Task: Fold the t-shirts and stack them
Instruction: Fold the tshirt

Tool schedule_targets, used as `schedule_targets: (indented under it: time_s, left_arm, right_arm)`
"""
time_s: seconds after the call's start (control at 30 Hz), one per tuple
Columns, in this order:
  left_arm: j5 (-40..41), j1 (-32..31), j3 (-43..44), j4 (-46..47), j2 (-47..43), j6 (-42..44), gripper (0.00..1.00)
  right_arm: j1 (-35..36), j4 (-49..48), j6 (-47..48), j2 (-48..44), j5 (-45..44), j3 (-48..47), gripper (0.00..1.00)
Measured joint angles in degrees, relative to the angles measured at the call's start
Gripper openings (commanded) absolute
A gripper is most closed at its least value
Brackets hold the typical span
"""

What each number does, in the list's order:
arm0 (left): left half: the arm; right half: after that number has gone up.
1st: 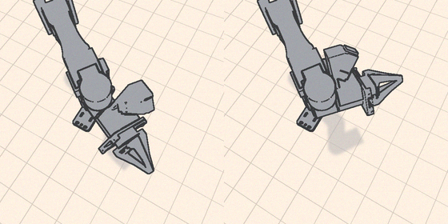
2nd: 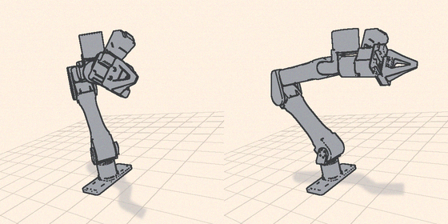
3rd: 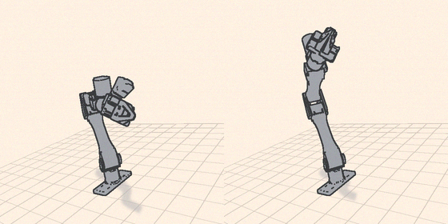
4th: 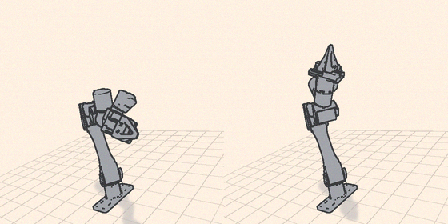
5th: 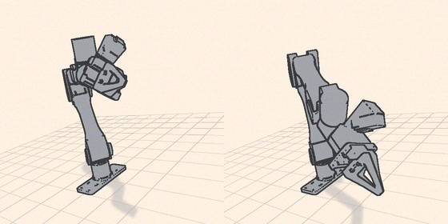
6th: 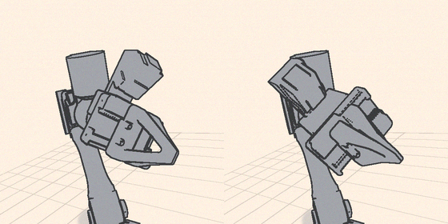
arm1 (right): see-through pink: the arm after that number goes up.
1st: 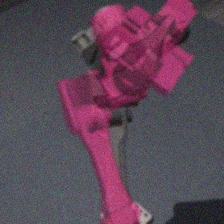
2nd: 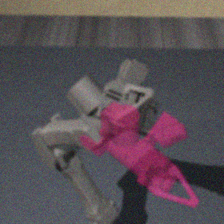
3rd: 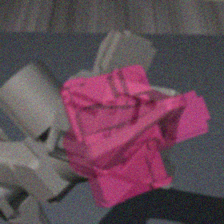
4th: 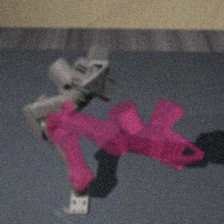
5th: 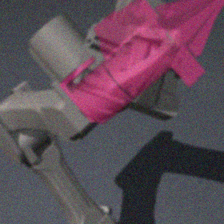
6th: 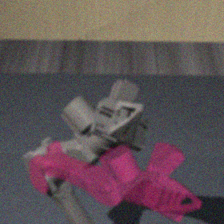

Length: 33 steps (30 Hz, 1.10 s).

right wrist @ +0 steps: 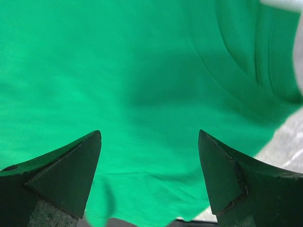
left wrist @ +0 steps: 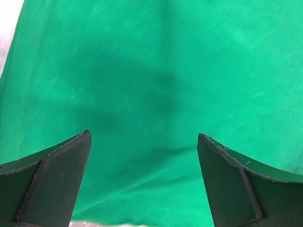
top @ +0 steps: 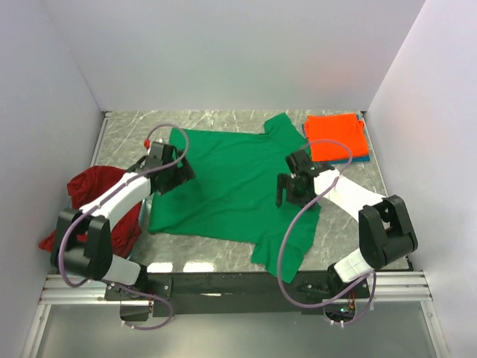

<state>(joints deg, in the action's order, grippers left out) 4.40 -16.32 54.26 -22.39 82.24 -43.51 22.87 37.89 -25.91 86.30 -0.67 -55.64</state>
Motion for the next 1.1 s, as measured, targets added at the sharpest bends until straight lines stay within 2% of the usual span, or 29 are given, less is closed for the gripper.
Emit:
schedule_targets:
  time_s: [0.2,0.37,0.8,0.93,1.1]
  left_arm:
    - [-0.22,0.00,-6.99,0.26,-4.63,-1.73,0.99]
    - [-0.09,0.00,-8.48,0.22,-6.80,-2.49,0.99]
    - [-0.61,-0.09,-10.49,-0.20,-8.04,-5.79,0.99]
    - [-0.04,-1.07,-12.20,-3.41,-11.63,-8.22,1.00]
    - [2.80,-3.39,-14.21,-10.29,-20.17,-11.87,0.99]
  right_arm:
    - [-0.42,-1.46,-1.11,2.51,-2.58,3.41,0.89]
    - [-1.86,-2.82,-1.05,6.93,-3.67,2.56,0.89]
    - [-8.26,-2.80,1.20,8.13,-4.44,1.27,0.90]
    - [-8.24,-1.99,2.23,8.44,-4.57,0.00,0.90]
    - [-7.34,-0.72,2.67,5.40,-5.35,-2.08,0.91]
